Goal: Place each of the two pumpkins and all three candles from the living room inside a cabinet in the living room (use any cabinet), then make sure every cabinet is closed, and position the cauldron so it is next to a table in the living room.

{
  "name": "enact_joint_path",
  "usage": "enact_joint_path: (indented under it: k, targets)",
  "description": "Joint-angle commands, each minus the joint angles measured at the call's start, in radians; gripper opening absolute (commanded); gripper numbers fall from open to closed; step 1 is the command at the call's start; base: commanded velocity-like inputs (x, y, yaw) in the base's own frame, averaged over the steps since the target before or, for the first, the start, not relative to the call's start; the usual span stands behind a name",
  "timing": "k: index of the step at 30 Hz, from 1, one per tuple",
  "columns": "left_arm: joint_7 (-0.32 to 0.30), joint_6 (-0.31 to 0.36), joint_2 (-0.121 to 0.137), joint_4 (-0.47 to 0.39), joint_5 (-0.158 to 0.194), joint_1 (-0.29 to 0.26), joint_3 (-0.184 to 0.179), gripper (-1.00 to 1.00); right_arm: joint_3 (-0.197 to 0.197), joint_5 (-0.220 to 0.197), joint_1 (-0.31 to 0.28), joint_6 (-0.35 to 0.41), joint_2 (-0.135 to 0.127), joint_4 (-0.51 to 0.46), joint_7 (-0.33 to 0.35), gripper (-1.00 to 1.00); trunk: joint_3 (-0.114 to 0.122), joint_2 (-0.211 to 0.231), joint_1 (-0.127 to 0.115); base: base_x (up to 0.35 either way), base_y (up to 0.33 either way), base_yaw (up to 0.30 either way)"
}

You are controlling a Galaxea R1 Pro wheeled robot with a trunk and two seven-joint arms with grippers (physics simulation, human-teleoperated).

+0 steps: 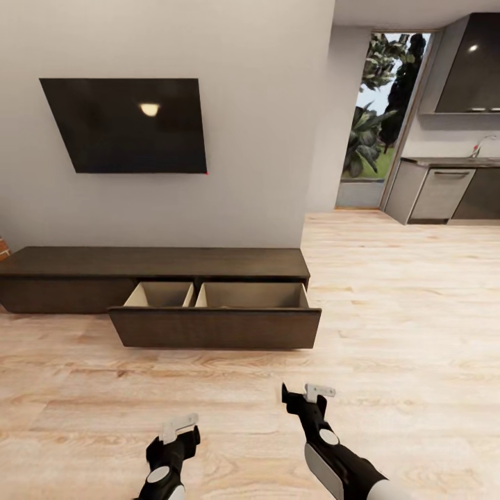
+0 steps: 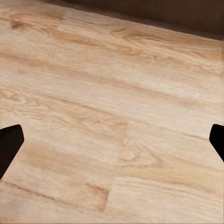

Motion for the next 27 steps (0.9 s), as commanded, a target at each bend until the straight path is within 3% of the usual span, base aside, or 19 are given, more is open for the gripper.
enact_joint_path:
  k: [1, 6, 9, 16, 27]
  targets:
    - [0.008, 0.004, 0.000, -0.002, -0.010, -0.001, -0.005, 1.00, 0.013, -0.009, -0.001, -0.041, 0.005, 0.021, -0.003, 1.00, -0.004, -0.008, 0.004, 0.000, 0.000, 0.000]
    - [0.007, 0.001, -0.003, 0.031, -0.028, -0.003, -0.005, 1.00, 0.067, -0.006, -0.001, -0.221, 0.046, 0.213, 0.026, 1.00, -0.020, -0.043, 0.023, 0.000, 0.000, 0.000]
    - [-0.003, -0.017, -0.017, 0.078, -0.046, -0.004, -0.006, 1.00, 0.106, -0.004, -0.001, -0.266, 0.056, 0.301, 0.036, 1.00, -0.029, -0.064, 0.035, 0.000, 0.000, 0.000]
    - [-0.036, -0.049, -0.029, 0.112, -0.110, -0.003, -0.006, 1.00, 0.124, -0.008, -0.001, -0.359, 0.059, 0.345, 0.059, 1.00, -0.051, -0.113, 0.061, 0.000, 0.000, 0.000]
    - [-0.039, -0.053, -0.032, 0.115, -0.122, -0.003, -0.016, 1.00, 0.127, -0.011, -0.001, -0.380, 0.078, 0.377, 0.102, 1.00, -0.086, -0.190, 0.104, 0.000, 0.000, 0.000]
